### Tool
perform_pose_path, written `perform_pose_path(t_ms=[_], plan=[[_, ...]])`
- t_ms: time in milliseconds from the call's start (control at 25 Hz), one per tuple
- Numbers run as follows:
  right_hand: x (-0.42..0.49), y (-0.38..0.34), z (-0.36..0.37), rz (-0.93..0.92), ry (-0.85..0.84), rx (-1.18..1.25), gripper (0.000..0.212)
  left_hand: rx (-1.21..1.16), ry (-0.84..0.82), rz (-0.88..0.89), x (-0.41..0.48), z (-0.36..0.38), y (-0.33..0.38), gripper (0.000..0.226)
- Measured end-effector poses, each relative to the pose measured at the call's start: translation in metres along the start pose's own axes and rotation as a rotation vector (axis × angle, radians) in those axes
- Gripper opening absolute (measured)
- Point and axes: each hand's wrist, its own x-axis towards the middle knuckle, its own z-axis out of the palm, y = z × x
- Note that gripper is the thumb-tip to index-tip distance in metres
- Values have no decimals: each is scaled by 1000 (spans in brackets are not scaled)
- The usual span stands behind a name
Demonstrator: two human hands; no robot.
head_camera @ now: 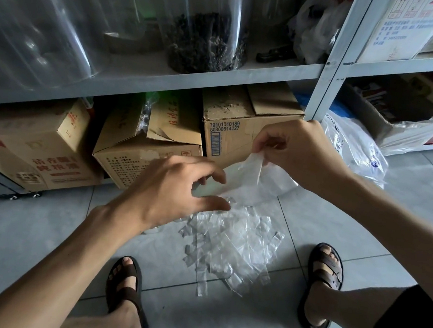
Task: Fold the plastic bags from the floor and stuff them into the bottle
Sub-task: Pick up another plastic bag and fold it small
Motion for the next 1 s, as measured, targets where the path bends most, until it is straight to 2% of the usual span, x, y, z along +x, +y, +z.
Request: perform_pose_path(t_ms=[80,200,320,400,480,600,680,760,920,1000], plan=[[-1,-2,-1,-17,-22,11,30,-142,-50,-84,2,2,-2,58],[-1,-7,-1,-70,-88,23,30,-298,-19,-242,5,3,-3,59],[-3,-13,2,-164,-176,31,35,-413,-67,-291,10,9,-1,63],[-5,-15,6,-223,-200,50,36,-525,-105,-313,14,13,5,52],[-6,-16,9,-245,-186,92,37,-579,-131,-324,20,16,12,22],[-5,-12,12,-178,-151,199,32,-644,-108,-319,22,17,15,22],[-4,-8,12,-98,-126,255,18,-759,-45,-348,21,15,13,17],[-3,-1,10,0,-131,333,5,-846,4,-409,20,13,13,21],[-5,8,3,88,-274,447,35,-881,65,-471,18,12,12,25],[-6,8,4,115,-316,463,33,-882,96,-495,17,12,11,24]])
